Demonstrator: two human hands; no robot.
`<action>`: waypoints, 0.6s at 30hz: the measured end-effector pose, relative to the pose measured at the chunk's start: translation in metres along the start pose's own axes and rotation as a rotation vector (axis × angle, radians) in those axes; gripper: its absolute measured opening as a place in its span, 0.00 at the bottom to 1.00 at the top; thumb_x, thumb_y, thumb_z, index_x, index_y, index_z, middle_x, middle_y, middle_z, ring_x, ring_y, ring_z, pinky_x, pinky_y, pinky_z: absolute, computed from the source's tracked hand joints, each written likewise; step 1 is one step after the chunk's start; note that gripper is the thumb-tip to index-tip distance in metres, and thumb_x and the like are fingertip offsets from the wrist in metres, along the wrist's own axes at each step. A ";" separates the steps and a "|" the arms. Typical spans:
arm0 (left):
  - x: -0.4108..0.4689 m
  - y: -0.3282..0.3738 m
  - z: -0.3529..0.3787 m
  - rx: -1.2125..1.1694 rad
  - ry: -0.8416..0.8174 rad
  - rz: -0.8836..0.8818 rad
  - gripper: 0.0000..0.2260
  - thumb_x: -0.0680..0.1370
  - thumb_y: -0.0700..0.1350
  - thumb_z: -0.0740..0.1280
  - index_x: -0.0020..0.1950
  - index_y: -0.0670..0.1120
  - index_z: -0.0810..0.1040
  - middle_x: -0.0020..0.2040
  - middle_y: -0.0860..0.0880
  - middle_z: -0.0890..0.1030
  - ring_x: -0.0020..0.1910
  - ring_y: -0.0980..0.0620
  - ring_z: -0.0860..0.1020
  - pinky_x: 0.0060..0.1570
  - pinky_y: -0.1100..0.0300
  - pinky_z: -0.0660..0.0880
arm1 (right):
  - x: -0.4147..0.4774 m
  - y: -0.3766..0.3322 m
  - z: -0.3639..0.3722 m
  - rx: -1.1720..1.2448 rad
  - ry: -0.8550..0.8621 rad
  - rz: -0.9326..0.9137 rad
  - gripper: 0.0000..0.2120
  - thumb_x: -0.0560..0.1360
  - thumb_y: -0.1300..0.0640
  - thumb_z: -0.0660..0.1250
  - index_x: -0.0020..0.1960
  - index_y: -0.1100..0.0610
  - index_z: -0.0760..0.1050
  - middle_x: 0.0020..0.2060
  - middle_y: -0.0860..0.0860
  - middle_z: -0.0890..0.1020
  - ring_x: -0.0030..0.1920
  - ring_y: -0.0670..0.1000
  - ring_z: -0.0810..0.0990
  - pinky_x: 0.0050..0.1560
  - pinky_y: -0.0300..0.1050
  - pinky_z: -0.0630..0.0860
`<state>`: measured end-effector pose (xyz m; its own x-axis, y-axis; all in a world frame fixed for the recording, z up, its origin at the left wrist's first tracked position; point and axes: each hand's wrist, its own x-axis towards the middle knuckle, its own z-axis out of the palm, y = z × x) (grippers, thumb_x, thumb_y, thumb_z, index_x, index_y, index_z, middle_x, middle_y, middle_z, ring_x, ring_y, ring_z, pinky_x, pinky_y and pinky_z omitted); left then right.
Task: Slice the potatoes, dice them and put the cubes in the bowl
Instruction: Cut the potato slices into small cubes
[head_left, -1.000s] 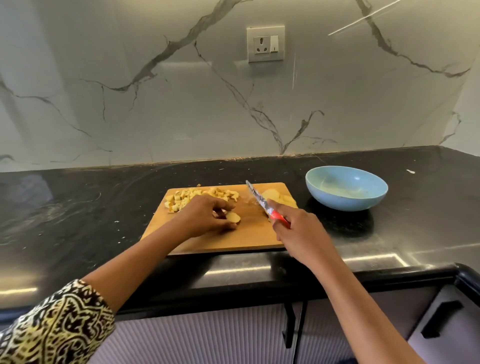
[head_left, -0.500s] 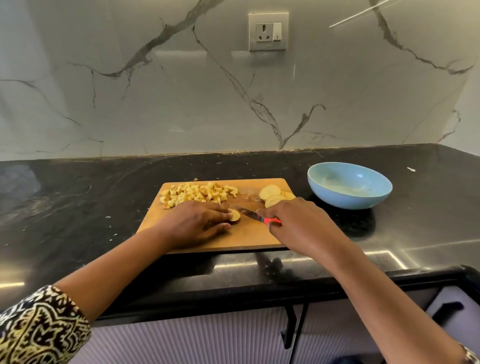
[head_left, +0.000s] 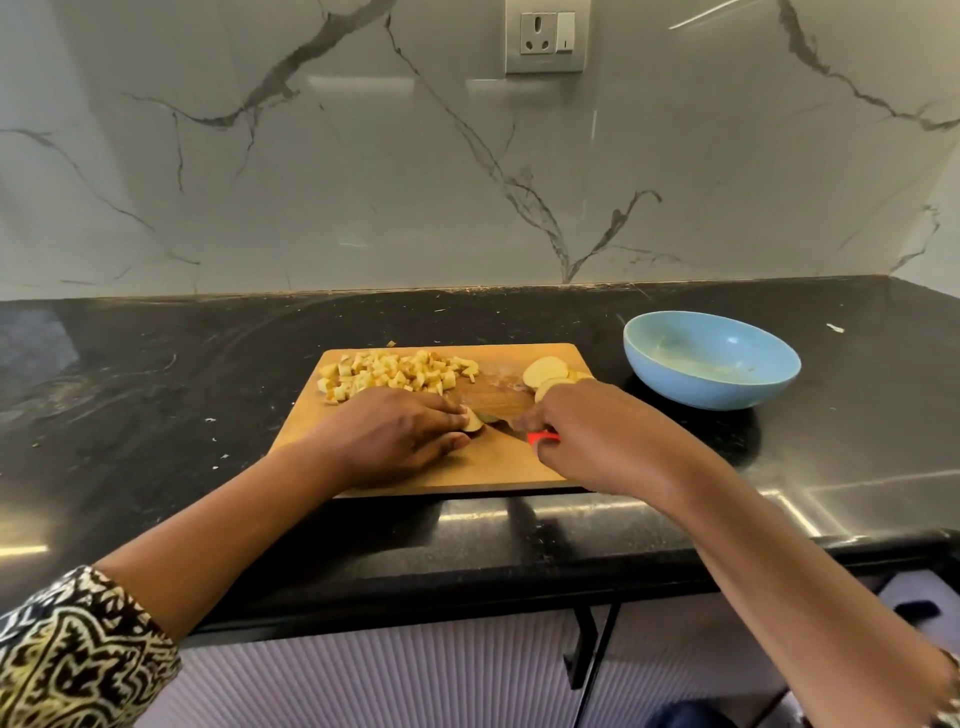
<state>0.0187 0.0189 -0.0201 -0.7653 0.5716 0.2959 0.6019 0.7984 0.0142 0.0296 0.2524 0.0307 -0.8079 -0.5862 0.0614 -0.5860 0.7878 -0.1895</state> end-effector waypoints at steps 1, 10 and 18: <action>0.000 0.000 0.000 -0.002 0.002 -0.004 0.28 0.77 0.63 0.47 0.64 0.51 0.77 0.64 0.54 0.77 0.61 0.57 0.76 0.58 0.61 0.75 | -0.008 0.002 -0.001 -0.006 -0.003 0.003 0.19 0.79 0.60 0.60 0.67 0.48 0.74 0.56 0.47 0.81 0.39 0.42 0.74 0.35 0.34 0.70; -0.003 0.000 0.005 -0.007 0.083 0.003 0.19 0.79 0.57 0.56 0.60 0.50 0.80 0.59 0.53 0.81 0.55 0.56 0.80 0.53 0.59 0.79 | -0.036 0.005 -0.014 -0.021 0.026 0.054 0.18 0.80 0.54 0.60 0.68 0.41 0.72 0.51 0.45 0.79 0.42 0.45 0.73 0.33 0.35 0.65; -0.005 0.001 0.003 -0.036 0.062 -0.004 0.21 0.79 0.59 0.55 0.59 0.50 0.80 0.60 0.52 0.79 0.52 0.56 0.80 0.48 0.61 0.79 | -0.020 -0.005 0.010 0.041 0.121 0.057 0.18 0.80 0.53 0.59 0.69 0.42 0.70 0.47 0.46 0.79 0.36 0.43 0.73 0.31 0.36 0.67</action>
<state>0.0226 0.0169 -0.0247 -0.7527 0.5548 0.3545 0.6076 0.7927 0.0495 0.0490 0.2586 0.0208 -0.8429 -0.5117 0.1667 -0.5380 0.8092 -0.2362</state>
